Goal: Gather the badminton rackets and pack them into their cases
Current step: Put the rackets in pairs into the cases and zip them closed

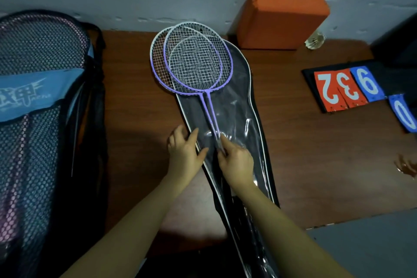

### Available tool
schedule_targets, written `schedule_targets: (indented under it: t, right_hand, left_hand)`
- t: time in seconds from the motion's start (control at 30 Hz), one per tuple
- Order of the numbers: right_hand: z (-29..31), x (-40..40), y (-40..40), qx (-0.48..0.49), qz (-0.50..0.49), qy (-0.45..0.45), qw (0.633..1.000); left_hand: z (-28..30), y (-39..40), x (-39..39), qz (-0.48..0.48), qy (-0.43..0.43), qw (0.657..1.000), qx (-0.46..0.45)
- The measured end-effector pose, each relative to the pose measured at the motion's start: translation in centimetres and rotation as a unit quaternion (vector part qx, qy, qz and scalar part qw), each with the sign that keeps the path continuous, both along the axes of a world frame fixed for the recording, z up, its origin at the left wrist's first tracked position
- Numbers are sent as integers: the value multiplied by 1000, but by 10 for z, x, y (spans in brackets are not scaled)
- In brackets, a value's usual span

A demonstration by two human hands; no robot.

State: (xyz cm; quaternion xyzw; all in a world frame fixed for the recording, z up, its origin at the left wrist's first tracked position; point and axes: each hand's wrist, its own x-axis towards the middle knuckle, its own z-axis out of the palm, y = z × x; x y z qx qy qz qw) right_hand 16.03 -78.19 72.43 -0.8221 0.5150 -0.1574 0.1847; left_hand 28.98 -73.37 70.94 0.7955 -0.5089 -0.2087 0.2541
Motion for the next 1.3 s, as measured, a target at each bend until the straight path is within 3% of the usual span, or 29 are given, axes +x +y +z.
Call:
schedule_targets:
  t: [0.13,0.33,0.63,0.77,0.87,1.1,1.3]
  right_hand:
    - [2,-13,-6,42,-7,-63,997]
    - [13,-45,-17,30,23,-69,997]
    - [14,-68,-25,-1,59,-82,995]
    - [8,-80,-15,1,77,-69,995]
    - [9,-93,-15,-17,91,-63,994]
    - [20,-137,-30,-39,79,-44,995]
    - [17,-165,-42,-13,54,-29,998]
  left_hand:
    - [7,-2,-8,24,88,996,-15]
    - [15,-10,-18,99,126,986,-47]
    - [26,26,-8,171,64,982,-50]
    - [22,41,-6,187,-28,982,27]
    - [26,36,-23,163,-94,981,41]
    - [24,6,-93,41,-107,993,-32]
    - [26,-29,-137,41,-110,986,115]
